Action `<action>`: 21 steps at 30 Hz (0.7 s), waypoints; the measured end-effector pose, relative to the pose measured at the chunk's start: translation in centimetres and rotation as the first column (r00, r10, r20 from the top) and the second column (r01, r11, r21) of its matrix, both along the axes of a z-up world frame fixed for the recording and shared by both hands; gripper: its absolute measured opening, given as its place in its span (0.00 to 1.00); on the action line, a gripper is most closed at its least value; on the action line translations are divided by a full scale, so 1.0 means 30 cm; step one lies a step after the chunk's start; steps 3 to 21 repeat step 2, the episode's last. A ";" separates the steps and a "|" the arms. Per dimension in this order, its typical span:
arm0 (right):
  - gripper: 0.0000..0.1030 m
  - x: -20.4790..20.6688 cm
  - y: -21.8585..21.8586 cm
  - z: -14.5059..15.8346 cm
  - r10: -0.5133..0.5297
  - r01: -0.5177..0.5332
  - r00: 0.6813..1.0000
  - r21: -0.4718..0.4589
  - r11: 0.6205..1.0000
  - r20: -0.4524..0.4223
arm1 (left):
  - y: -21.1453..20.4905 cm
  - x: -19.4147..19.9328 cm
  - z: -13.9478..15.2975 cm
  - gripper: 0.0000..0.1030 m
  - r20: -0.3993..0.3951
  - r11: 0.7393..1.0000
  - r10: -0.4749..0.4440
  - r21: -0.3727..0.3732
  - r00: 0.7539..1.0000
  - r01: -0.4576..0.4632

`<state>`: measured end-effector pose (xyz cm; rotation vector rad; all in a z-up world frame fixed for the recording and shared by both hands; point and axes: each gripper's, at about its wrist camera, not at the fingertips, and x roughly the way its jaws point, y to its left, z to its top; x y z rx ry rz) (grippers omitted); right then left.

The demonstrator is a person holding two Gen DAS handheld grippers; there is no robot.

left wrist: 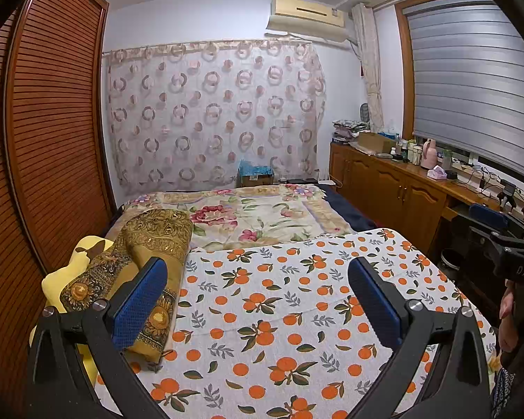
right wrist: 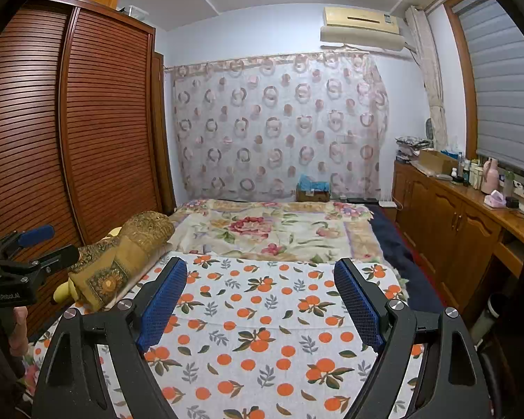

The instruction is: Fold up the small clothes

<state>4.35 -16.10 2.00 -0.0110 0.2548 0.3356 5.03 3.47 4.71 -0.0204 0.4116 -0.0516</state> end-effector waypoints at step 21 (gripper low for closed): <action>0.85 0.000 -0.001 0.000 0.001 -0.001 1.000 -0.001 1.000 0.000 | -0.001 -0.001 -0.001 1.00 0.000 1.000 0.002 0.002 1.000 -0.002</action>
